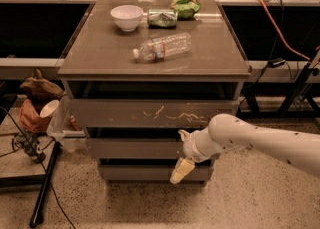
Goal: Open middle drawer
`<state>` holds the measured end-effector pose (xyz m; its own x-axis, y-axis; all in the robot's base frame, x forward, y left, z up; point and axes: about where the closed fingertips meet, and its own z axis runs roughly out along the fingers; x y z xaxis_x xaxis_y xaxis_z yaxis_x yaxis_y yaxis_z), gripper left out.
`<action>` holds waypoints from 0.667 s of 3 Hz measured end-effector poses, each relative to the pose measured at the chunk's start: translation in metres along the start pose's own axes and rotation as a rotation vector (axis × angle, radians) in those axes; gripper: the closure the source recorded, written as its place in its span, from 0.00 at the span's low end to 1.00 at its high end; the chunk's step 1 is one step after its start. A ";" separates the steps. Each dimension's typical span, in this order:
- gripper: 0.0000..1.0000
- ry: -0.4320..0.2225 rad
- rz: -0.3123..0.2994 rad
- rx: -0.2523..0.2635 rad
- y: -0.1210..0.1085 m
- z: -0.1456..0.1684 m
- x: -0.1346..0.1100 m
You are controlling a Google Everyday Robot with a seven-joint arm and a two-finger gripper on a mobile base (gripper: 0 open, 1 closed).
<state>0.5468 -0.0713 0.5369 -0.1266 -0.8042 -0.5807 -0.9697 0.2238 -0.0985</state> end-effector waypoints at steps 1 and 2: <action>0.00 -0.015 -0.003 0.009 0.000 0.008 0.003; 0.00 -0.016 -0.002 0.028 -0.004 0.046 0.018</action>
Offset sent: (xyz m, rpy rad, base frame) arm 0.0329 0.0179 -0.1010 0.0149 -0.0719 -0.0515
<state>0.5578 -0.0618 0.4899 -0.1211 -0.7959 -0.5932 -0.9637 0.2375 -0.1220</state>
